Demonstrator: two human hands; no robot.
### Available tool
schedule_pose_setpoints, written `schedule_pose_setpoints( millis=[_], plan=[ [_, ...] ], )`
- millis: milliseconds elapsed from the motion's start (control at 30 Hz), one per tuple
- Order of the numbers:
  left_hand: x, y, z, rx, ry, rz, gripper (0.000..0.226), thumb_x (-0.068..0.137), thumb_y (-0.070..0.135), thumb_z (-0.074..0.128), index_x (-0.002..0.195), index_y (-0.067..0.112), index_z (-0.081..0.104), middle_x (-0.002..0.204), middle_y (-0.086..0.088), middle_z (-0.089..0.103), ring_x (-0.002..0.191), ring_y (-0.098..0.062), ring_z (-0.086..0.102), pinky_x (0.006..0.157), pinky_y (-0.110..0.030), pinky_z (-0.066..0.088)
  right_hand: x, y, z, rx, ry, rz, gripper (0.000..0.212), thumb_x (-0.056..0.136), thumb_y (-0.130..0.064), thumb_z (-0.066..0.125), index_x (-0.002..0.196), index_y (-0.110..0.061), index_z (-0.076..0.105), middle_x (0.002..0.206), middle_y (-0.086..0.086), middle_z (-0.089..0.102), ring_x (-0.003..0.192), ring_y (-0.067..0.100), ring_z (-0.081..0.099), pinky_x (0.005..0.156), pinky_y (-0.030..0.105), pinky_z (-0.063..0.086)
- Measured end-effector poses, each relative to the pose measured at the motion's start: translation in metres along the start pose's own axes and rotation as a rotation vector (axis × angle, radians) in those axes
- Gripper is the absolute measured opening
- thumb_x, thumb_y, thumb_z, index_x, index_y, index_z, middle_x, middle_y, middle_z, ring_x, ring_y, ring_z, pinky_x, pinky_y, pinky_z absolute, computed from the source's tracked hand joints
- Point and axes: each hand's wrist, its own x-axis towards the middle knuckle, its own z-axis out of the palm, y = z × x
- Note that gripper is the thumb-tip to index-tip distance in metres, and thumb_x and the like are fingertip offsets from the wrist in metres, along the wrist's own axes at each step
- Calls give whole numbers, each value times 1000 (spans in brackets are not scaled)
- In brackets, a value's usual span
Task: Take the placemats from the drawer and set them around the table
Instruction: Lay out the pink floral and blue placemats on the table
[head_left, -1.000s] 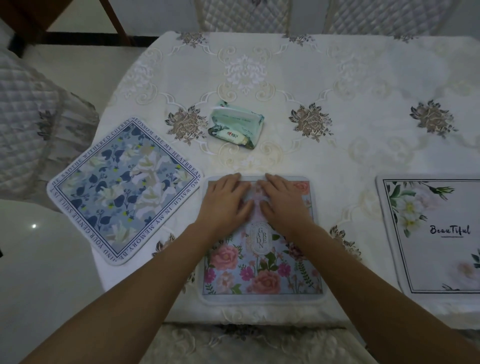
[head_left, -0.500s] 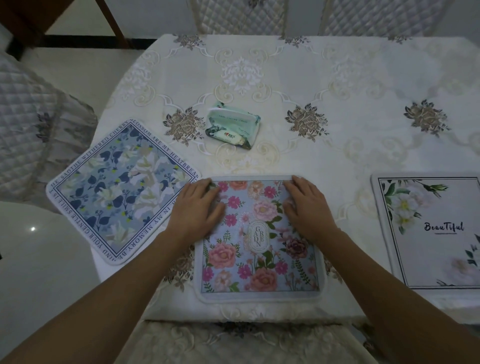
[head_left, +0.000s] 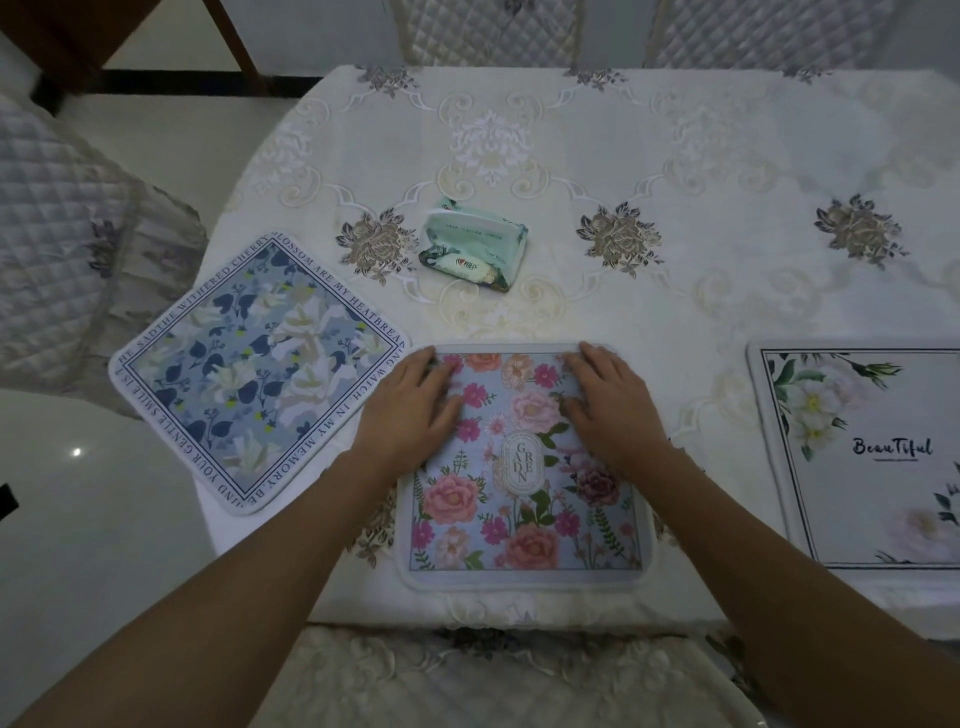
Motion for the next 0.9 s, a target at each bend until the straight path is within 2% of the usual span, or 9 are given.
schedule_pose_setpoints(
  millis=[200, 300, 400, 467, 567, 667, 767, 900],
  plan=[
    [-14, -5, -1, -67, 22, 3, 64, 99, 56, 29, 148, 15, 43, 162, -9, 26, 148, -24, 23, 116, -41, 27, -17, 12, -7, 33, 14, 6, 56, 98, -31, 49, 150, -18, 32, 158, 7, 28, 144, 26, 25, 115, 46, 30],
    [-19, -2, -1, -88, 31, -7, 64, 100, 56, 31, 147, 14, 44, 161, -10, 26, 147, -25, 24, 117, -40, 25, -32, 13, -9, 58, -19, 22, 62, 98, -30, 49, 154, -20, 24, 161, 6, 22, 147, 26, 20, 119, 43, 23],
    [-23, 0, -2, -148, 24, -39, 64, 98, 57, 31, 144, 15, 47, 157, -10, 32, 144, -26, 29, 115, -42, 30, -47, 11, -7, 58, -40, 51, 64, 99, -31, 48, 155, -16, 21, 162, 8, 18, 148, 26, 17, 118, 39, 19],
    [-31, 2, 0, -182, 28, -62, 61, 98, 58, 31, 141, 19, 49, 153, -9, 37, 141, -26, 32, 112, -46, 37, -59, 9, -4, 51, -44, 66, 62, 99, -33, 48, 153, -14, 25, 161, 9, 19, 147, 26, 17, 120, 42, 21],
    [-58, 7, 6, -162, 22, -52, 59, 98, 55, 32, 139, 17, 51, 151, -10, 39, 138, -27, 34, 110, -47, 39, -81, 7, 0, 55, -46, 79, 59, 98, -35, 48, 151, -15, 30, 160, 7, 22, 147, 25, 19, 119, 47, 23],
    [-91, 14, 12, -98, 18, -27, 58, 98, 53, 37, 135, 12, 55, 150, -13, 41, 137, -29, 37, 110, -47, 39, -112, 6, 4, 41, -23, 70, 58, 98, -34, 50, 150, -14, 33, 158, 8, 27, 145, 26, 22, 120, 44, 17],
    [-123, 17, 20, -82, 12, -4, 51, 99, 51, 41, 132, 15, 57, 150, -10, 42, 136, -27, 39, 109, -47, 40, -150, 8, 12, 40, -41, 71, 63, 96, -31, 53, 152, -12, 29, 160, 7, 23, 147, 25, 18, 119, 35, 5],
    [-160, 22, 26, -58, -54, -49, 67, 96, 59, 29, 145, 18, 48, 157, -8, 35, 143, -27, 31, 115, -46, 33, -188, 12, 23, 56, -92, 78, 68, 96, -33, 54, 154, -13, 24, 161, 5, 20, 147, 25, 19, 119, 37, 18]
  ],
)
